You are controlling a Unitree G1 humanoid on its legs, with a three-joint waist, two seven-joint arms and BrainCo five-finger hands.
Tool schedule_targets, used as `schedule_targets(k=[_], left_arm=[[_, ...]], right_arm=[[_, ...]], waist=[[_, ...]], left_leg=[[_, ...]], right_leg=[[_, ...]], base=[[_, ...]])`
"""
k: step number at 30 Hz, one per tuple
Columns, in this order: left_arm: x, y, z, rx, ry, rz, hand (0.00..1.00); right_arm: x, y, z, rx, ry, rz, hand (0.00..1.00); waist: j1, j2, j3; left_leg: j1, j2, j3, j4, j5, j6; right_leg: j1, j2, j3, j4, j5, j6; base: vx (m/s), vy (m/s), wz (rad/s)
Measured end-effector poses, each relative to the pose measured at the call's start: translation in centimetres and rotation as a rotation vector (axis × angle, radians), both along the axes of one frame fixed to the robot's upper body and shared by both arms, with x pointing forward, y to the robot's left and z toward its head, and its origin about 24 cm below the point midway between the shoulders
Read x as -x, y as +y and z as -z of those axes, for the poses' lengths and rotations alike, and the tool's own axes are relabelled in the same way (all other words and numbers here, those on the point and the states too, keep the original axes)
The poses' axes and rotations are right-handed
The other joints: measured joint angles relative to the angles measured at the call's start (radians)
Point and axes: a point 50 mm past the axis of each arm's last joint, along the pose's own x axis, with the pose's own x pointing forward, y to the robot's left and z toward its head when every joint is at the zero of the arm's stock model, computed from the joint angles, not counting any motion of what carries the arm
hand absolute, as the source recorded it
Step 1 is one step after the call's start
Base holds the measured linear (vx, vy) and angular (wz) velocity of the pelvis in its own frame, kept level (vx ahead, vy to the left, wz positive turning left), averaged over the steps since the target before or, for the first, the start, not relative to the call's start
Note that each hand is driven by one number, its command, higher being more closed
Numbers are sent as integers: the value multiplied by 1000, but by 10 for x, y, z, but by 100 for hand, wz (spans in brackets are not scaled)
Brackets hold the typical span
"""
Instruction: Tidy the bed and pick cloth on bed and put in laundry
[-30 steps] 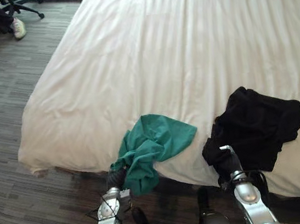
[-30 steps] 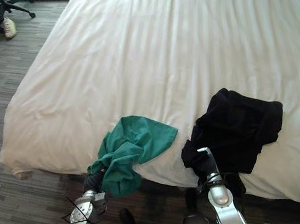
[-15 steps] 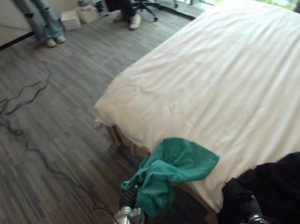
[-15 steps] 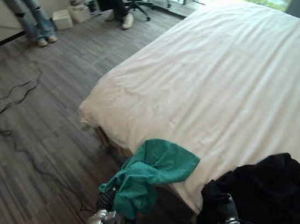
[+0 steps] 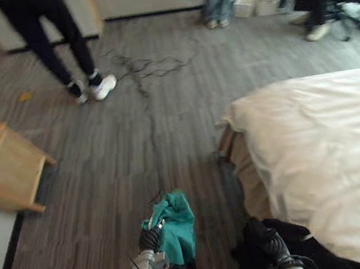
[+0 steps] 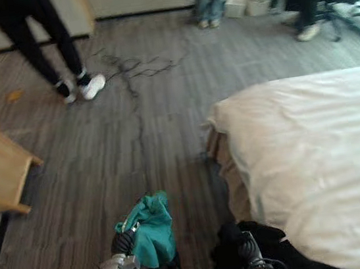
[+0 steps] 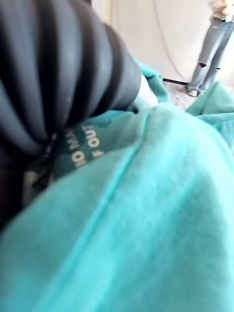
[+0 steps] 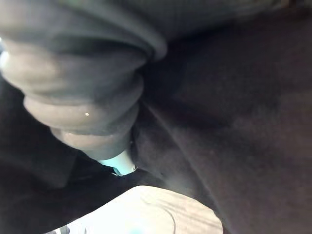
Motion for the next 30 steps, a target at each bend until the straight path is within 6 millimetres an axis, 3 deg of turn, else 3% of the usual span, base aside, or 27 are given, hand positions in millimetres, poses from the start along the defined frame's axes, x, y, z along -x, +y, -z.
schedule_targets(k=[1, 2, 3, 6, 7, 10, 11, 17, 23, 24, 25, 27, 28, 29, 30], left_arm=[[3, 2, 1, -7, 8, -2, 100], [4, 4, 2, -20, 13, 5, 100], [5, 7, 2, -27, 15, 2, 100], [2, 7, 0, -26, 4, 0, 100], [2, 6, 0, -25, 4, 3, 100], [-1, -1, 0, -15, -2, 24, 100], [2, -16, 3, -3, 5, 90, 100], [3, -18, 6, 0, 20, 94, 100], [9, -33, 32, -22, 180, 78, 100], [12, -34, 36, -29, 207, 67, 100], [11, -39, 39, -19, 227, 54, 100], [9, -41, 39, -5, 230, 14, 100], [6, -41, 38, 0, 229, -14, 100], [-1, -42, 35, 1, 217, -27, 100], [-7, -41, 33, -4, 202, -29, 100]], right_arm=[[-4, 2, 0, -4, -5, -17, 100], [-7, 3, -1, -7, -10, -26, 100], [-11, 4, -1, -9, -17, -32, 100], [-12, 4, -2, -11, -18, -31, 100], [-10, 4, 0, -19, -7, -26, 100], [0, 2, 5, -29, 26, -7, 100], [-1, 5, 7, -79, 33, 41, 100], [0, 5, 9, -78, 41, 44, 100], [3, 1, 22, -64, 119, 131, 100], [3, 1, 23, -63, 127, 149, 100], [2, 0, 23, -63, 127, 168, 100], [-2, -2, 21, -50, 115, 173, 100], [-7, -6, 19, -33, 100, 176, 100], [-10, -9, 18, -18, 91, 184, 100], [-11, -8, 17, -16, 89, 187, 100]], waist=[[11, -7, 9], [21, 8, 19], [16, 7, 23], [-3, 20, 36], [-10, 32, 43], [-17, 17, 43], [-35, 13, 50], [-35, 13, 50], [-40, 13, 50], [-38, 12, 50], [-35, 11, 60], [-30, 33, 88], [-29, 54, 117], [-37, 58, 135], [-35, 45, 149]], left_leg=[[33, -9, 1, -23, 1, 2], [63, -6, 2, -46, -3, 8], [93, -7, -10, -70, -5, 9], [127, -11, -59, -94, -5, 10], [140, -22, -89, -104, -5, 9], [169, -70, -139, -119, -4, 8], [248, -134, -199, -256, 48, 29], [250, -132, -189, -256, 47, 29], [281, -129, -166, -256, 30, 14], [279, -126, -147, -232, 11, 9], [231, -112, -122, -121, -53, 1], [170, -70, -101, 62, -155, -30], [132, -29, -74, 203, -201, -73], [75, 9, -18, 348, -189, -97], [35, 24, 6, 417, -179, -120]], right_leg=[[-18, -25, 30, 77, 14, -23], [-58, -34, 102, 158, 7, -38], [-99, 3, 210, 197, -25, -19], [-161, 107, 368, 206, -75, 18], [-182, 156, 420, 186, -84, 16], [-188, 201, 507, 63, -80, 6], [-115, 207, 543, -176, 25, -13], [-114, 205, 546, -176, 25, -13], [-90, 199, 548, -175, 24, -12], [-89, 200, 559, -172, 20, -13], [-90, 206, 569, -162, 11, -24], [-80, 230, 568, -138, -10, -51], [-53, 249, 567, -137, -31, -78], [-28, 242, 561, -156, -38, -74], [-11, 233, 555, -171, -37, -76]], base=[[130, 154, 2], [100, 157, -6], [97, 152, 2], [125, 117, 49], [120, 48, 67], [107, 1, 72], [47, -11, 27], [0, 0, -2], [4, -14, -8], [17, -58, -25], [-5, -81, -34], [-15, -100, -33], [-9, -62, -5], [-20, -38, 15], [-37, -22, 34]])
